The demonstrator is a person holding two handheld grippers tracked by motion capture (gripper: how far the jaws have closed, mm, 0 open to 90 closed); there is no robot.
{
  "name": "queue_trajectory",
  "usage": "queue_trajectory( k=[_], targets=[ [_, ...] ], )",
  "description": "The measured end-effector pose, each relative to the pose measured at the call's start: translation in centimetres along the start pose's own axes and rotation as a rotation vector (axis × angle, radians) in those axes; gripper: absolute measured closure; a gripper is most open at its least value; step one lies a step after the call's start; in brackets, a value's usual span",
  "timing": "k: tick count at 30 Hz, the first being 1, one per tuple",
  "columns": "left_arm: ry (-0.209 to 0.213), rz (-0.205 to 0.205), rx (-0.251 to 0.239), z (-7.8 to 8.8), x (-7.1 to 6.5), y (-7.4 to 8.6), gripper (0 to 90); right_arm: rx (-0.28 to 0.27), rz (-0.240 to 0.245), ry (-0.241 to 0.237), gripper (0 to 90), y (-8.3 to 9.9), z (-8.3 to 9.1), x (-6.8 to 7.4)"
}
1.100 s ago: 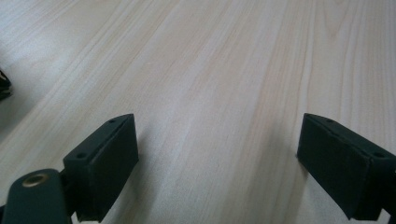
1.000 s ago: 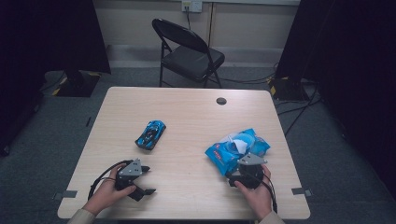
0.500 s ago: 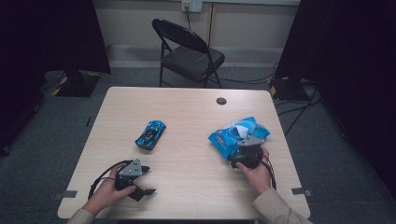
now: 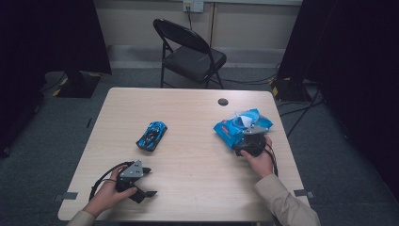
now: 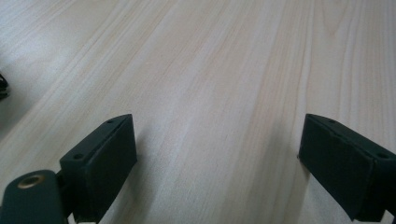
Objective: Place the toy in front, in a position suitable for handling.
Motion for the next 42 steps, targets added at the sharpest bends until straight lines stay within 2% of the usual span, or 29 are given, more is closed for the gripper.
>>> queue_trajectory(
  k=[3,5,9,10,14,15,17,21,23,24,27,28,31,35,38,42],
  targets=[
    [0.001,0.001,0.0,0.0,0.0,0.0,10.5,-0.001,0.008,-0.001,14.1,-0.2,-0.3,-0.5],
    [0.005,-0.001,0.001,0.0,0.0,0.0,9.7,-0.007,-0.003,0.001,14.0,-0.3,-0.8,-1.1],
    [0.006,-0.004,0.003,-0.1,0.0,-0.1,8.9,-0.006,-0.017,0.0,14.6,-0.3,-0.9,-1.3],
    [0.007,-0.004,0.004,-0.1,0.0,-0.1,8.5,-0.003,-0.017,-0.002,18.5,-0.1,-0.7,-1.1],
    [0.007,-0.004,0.005,-0.1,0.0,-0.1,8.2,0.013,0.003,-0.012,18.0,0.5,-0.2,-0.7],
    [0.007,-0.005,0.005,-0.1,0.0,-0.1,8.2,0.011,-0.004,-0.018,17.7,0.8,0.3,-0.5],
    [0.005,0.0,0.001,-0.1,0.0,-0.1,8.2,0.007,-0.048,-0.059,17.6,1.6,1.8,0.0],
    [0.005,0.0,0.001,-0.2,0.0,-0.1,8.2,0.029,-0.079,-0.104,15.9,3.1,3.6,1.3],
    [0.006,-0.003,0.004,-0.1,0.0,-0.1,8.2,0.033,-0.075,-0.111,14.1,3.5,4.0,1.7],
    [0.006,-0.003,0.004,-0.1,0.0,-0.1,8.2,0.037,-0.062,-0.117,14.1,4.3,4.8,2.7],
    [0.006,0.0,0.001,-0.1,0.0,-0.1,8.2,0.059,-0.088,-0.118,14.2,4.9,5.2,3.4],
    [0.007,0.001,0.002,-0.1,0.0,-0.1,8.2,0.065,-0.096,-0.112,14.1,5.7,5.7,4.0],
    [0.006,0.0,0.001,-0.2,0.0,-0.1,8.2,0.073,-0.08,-0.11,13.9,6.2,6.0,4.3],
    [0.008,-0.002,0.006,-0.2,0.0,-0.1,7.7,0.069,-0.08,-0.116,13.8,6.8,6.7,4.6],
    [0.007,-0.006,0.009,-0.3,0.0,-0.2,6.3,0.02,-0.083,-0.117,11.6,7.4,6.7,4.8],
    [0.011,-0.014,0.016,-0.3,0.0,-0.2,5.4,0.021,-0.083,-0.118,11.5,7.4,6.7,4.8]
  ],
)
Point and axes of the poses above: each handheld gripper's, and its own axes: z roughly backward along the jaws, y roughly out of its underside, x roughly to its left, the point moved 1 cm from there along -z, roughly forward along the jaws, and after that the axes turned 2 degrees about -z, right-handed, at the moved point
